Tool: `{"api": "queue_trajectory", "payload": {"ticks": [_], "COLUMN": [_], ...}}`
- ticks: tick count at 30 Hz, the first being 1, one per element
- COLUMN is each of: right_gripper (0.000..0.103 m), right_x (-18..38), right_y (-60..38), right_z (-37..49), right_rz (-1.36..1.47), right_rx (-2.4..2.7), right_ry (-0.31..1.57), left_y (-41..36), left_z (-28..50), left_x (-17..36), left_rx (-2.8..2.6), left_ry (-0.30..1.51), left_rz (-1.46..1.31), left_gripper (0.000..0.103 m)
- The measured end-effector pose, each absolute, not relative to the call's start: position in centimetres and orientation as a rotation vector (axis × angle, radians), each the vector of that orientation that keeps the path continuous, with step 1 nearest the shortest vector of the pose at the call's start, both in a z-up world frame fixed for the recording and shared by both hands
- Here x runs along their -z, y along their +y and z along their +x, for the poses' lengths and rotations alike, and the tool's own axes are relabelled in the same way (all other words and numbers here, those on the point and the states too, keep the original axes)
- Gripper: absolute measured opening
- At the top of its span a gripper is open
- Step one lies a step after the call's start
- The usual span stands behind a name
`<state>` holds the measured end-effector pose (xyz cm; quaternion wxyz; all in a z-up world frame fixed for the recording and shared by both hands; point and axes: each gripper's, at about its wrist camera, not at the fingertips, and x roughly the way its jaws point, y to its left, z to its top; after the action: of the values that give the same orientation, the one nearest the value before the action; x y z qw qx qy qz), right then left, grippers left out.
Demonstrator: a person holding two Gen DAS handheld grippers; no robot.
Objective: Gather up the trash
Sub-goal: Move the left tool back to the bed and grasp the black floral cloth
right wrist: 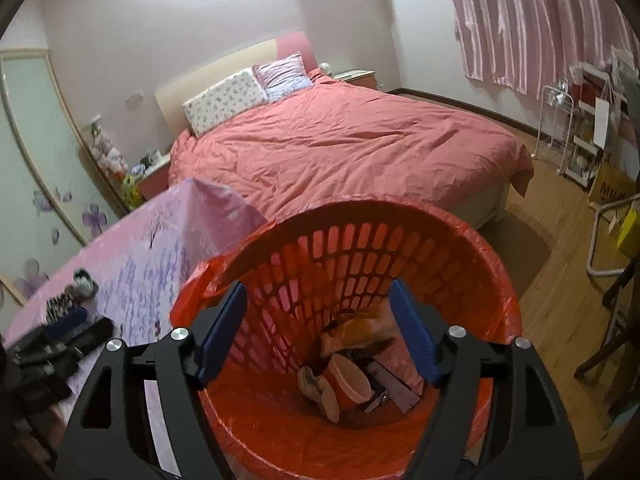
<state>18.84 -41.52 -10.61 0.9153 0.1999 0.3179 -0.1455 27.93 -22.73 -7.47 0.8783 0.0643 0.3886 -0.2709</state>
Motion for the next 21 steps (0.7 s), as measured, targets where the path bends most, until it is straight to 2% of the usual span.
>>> {"api": "queue_trajectory", "payload": {"ticks": [9,15,17,18,19,20,21], "right_gripper": [0.077,0.077,0.077,0.077,0.077,0.077,0.077], "right_x": [10.3,10.3,10.4,10.5,10.5,10.5,10.5], "right_y": [-38.1,-35.4,-34.6,-34.2,-33.7,-33.4,-33.0], "right_z": [19.0,19.9,20.2,20.4,20.6,20.7,20.8], "right_rz": [0.362,0.345,0.342,0.34,0.339,0.338,0.338], "right_rx": [0.271,0.219,0.203,0.197,0.187,0.183,0.177], "right_ry": [0.654,0.675,0.688,0.693,0.701,0.706,0.71], "left_y": [-9.4,-4.1,-3.9,-3.9,-3.9,-4.1,-4.2], "left_z": [31.7,35.5,36.6,37.0,37.4,37.8,38.1], "left_x": [6.9,8.0,8.7,9.0,9.1,9.3,9.5], "left_rx": [0.187,0.068,0.063,0.067,0.072,0.082,0.089], "left_ry": [0.757,0.81,0.833,0.841,0.847,0.854,0.865], "left_rz": [0.092,-0.019,-0.014,-0.013,-0.011,-0.007,-0.006], "left_gripper": [0.089,0.082,0.076,0.069,0.056,0.047,0.029]}}
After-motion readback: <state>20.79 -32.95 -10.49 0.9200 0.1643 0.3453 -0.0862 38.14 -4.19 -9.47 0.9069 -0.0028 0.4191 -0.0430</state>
